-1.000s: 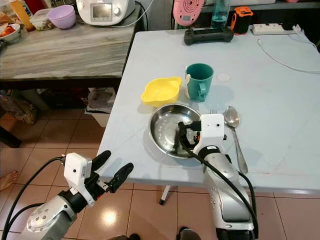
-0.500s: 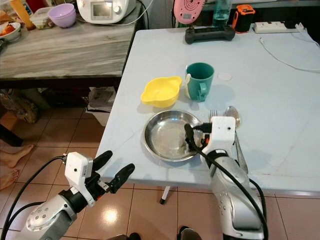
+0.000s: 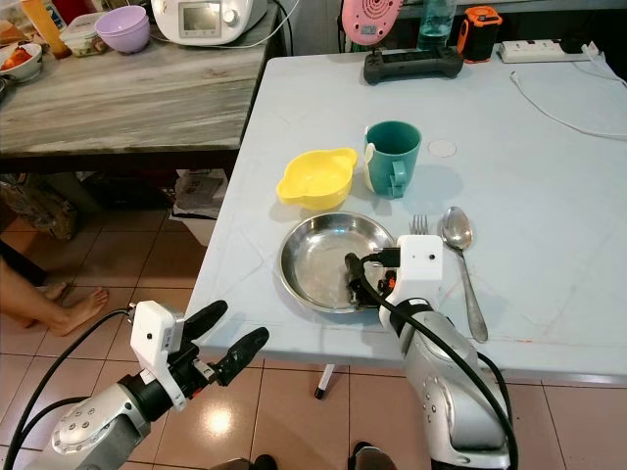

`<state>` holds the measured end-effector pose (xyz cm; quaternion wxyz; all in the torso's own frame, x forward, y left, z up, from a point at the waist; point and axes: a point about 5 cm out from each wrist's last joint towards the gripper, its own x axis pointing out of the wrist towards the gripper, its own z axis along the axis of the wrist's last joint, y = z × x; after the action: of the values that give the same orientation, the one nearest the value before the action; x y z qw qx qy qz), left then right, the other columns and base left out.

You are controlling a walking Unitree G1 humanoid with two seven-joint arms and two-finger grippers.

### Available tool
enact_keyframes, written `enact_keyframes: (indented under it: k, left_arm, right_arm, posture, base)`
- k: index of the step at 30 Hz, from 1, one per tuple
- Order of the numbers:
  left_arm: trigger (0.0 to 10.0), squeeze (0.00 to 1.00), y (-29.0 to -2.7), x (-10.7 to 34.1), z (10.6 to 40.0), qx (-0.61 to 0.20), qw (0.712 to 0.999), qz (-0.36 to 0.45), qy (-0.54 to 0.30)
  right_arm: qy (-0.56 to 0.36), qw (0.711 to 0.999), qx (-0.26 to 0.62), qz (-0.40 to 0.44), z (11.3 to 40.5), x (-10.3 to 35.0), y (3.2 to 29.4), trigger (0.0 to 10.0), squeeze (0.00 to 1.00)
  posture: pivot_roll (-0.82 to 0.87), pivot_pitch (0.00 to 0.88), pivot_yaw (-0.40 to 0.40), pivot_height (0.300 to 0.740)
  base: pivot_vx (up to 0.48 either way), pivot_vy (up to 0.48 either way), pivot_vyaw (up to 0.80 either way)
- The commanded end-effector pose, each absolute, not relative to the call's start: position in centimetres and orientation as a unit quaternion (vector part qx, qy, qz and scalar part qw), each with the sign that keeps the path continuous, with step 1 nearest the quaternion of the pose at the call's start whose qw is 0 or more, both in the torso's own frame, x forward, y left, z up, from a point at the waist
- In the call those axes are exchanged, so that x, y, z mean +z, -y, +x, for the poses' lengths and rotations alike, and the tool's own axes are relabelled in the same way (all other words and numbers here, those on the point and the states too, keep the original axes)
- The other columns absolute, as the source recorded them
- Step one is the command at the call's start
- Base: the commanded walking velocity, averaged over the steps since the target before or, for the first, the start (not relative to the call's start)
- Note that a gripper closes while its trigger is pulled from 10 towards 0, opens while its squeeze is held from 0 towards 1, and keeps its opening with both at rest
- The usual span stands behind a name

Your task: Setting the table

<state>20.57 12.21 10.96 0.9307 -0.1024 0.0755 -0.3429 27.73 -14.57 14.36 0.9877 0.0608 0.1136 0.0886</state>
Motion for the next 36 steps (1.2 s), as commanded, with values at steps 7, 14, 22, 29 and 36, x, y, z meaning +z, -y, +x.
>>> enact_keyframes:
  k: [7,14,22,29,36]
  left_arm:
    - [10.0,0.0,-12.2,10.7,20.4,-0.353,0.926,-0.101,-0.084]
    - [10.0,0.0,-12.2,10.7,20.8,-0.355,0.926,-0.097,-0.083]
    - [10.0,0.0,-12.6,10.9,20.6,-0.356,0.926,-0.095,-0.082]
    - [10.0,0.0,-12.4,11.5,20.6,-0.362,0.924,-0.1,-0.076]
    - [10.0,0.0,-12.1,12.0,20.8,-0.373,0.919,-0.105,-0.07]
  right_arm:
    - [-0.149,0.982,0.087,0.072,28.0,13.7,14.1,0.0,0.0]
    - [-0.176,0.976,0.097,0.084,28.4,13.3,13.8,0.0,0.0]
    - [-0.191,0.972,0.1,0.094,28.3,13.3,13.5,0.0,0.0]
    - [-0.201,0.971,0.101,0.084,28.3,13.0,13.6,0.0,0.0]
    - [-0.208,0.97,0.099,0.082,28.3,12.9,13.7,0.0,0.0]
  posture:
    - [-0.1,0.172,0.098,0.74]
    - [-0.1,0.166,0.099,0.74]
    - [-0.1,0.166,0.097,0.74]
    - [-0.11,0.164,0.099,0.74]
    - [-0.11,0.165,0.098,0.74]
  base:
    - [0.0,0.0,0.0]
    - [0.0,0.0,0.0]
    - [0.0,0.0,0.0]
    - [0.0,0.0,0.0]
    - [0.0,0.0,0.0]
